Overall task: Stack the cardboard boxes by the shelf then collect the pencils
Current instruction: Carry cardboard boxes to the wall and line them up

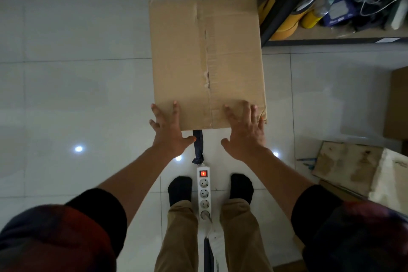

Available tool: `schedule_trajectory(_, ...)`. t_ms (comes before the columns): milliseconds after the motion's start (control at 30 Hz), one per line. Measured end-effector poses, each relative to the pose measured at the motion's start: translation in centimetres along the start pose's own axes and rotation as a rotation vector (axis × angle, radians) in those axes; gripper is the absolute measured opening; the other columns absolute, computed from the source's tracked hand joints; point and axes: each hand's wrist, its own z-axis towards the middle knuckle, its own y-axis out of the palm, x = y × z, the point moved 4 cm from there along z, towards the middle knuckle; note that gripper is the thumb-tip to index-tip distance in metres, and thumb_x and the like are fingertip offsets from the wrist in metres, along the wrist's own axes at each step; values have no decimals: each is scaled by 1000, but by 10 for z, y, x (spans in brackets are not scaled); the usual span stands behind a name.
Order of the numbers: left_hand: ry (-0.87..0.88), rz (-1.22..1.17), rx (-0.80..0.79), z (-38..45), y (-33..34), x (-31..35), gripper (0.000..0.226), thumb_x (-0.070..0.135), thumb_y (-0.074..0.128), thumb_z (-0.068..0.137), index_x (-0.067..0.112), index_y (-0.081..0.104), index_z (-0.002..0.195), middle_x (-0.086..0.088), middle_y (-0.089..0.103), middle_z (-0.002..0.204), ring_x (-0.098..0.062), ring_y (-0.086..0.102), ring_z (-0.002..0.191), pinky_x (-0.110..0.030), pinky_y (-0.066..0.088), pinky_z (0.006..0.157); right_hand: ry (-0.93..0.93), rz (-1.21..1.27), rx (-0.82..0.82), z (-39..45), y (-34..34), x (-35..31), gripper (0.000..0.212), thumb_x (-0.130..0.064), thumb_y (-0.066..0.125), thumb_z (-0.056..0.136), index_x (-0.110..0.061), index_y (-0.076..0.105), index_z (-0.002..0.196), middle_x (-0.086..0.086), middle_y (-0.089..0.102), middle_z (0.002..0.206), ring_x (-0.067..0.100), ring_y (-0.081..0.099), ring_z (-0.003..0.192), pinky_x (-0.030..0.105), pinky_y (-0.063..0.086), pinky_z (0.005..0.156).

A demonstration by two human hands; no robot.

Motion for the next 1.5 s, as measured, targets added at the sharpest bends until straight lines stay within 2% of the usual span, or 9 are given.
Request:
schedule_trajectory(100, 13, 3, -22, 11, -10, 3, 119, 43, 78, 79, 35, -15, 153, -17, -40, 151, -55, -15, 141, -58, 18, 114, -9, -12, -28, 9, -6, 1, 101, -43, 60, 89, -40, -18, 152, 15, -33, 156, 40, -20, 146, 54, 2, 121)
schedule_trajectory(300, 61, 8, 47, 45, -37, 20, 117, 47, 78, 77, 32, -7, 155, -17, -36, 153, -54, -12, 142, -57, 13, 116, -22, -3, -10, 47, -33, 4, 101, -40, 62, 89, -41, -16, 152, 13, -30, 158, 39, -19, 147, 52, 1, 122)
schedule_trajectory(467, 232, 63, 73, 81, -64, 40, 106, 49, 76, 77, 27, 8, 156, -11, -31, 157, -43, -9, 147, -55, 14, 120, -12, 20, 25, 96, -73, 16, 97, -42, 64, 87, -40, -6, 154, 12, -20, 161, 39, -12, 148, 53, 8, 121)
schedule_trajectory(567, 275, 134, 86, 83, -71, 54, 91, 44, 71, 83, 26, 15, 153, -8, -23, 160, -44, -14, 146, -56, 20, 116, -1, 30, 29, 110, -90, 17, 93, -41, 65, 86, -39, 2, 155, 12, -15, 162, 38, -8, 149, 56, 10, 120)
schedule_trajectory(633, 268, 275, 144, 76, -64, 62, 90, 39, 68, 86, 22, 11, 154, -14, -20, 160, -47, -15, 145, -57, 22, 116, 6, 0, 67, 106, -91, 12, 93, -38, 64, 87, -36, 2, 156, 14, -16, 162, 38, -8, 149, 56, 6, 121)
schedule_trajectory(733, 256, 448, 157, 62, -40, 65, 99, 39, 62, 89, 20, -9, 155, -15, -27, 158, -46, -18, 144, -57, 11, 119, 32, -48, 155, 86, -77, 7, 92, -33, 60, 88, -29, -2, 156, 18, -15, 161, 39, -4, 149, 54, 6, 121)
schedule_trajectory(900, 203, 513, 96, 58, -18, 59, 113, 47, 59, 89, 25, -38, 143, -9, -43, 151, -44, -31, 140, -62, 4, 116, 31, -59, 43, 74, -49, 21, 108, -37, 60, 88, -30, -28, 150, 16, -35, 155, 38, -19, 147, 54, 2, 120)
schedule_trajectory(1300, 199, 544, -33, 79, -48, 74, 108, 52, 56, 90, 30, -33, 146, -3, -42, 152, -40, -30, 142, -55, 1, 119, 10, -69, -38, 101, -71, 25, 112, -45, 61, 87, -31, -32, 148, 15, -37, 154, 37, -23, 146, 50, -4, 119)
schedule_trajectory(1500, 220, 432, -84, 86, -51, 77, 107, 53, 57, 89, 33, -31, 147, 1, -41, 153, -38, -33, 141, -52, 6, 121, -21, -82, -34, 113, -81, 35, 110, -46, 63, 87, -37, -29, 148, 11, -34, 157, 36, -21, 147, 50, -4, 119)
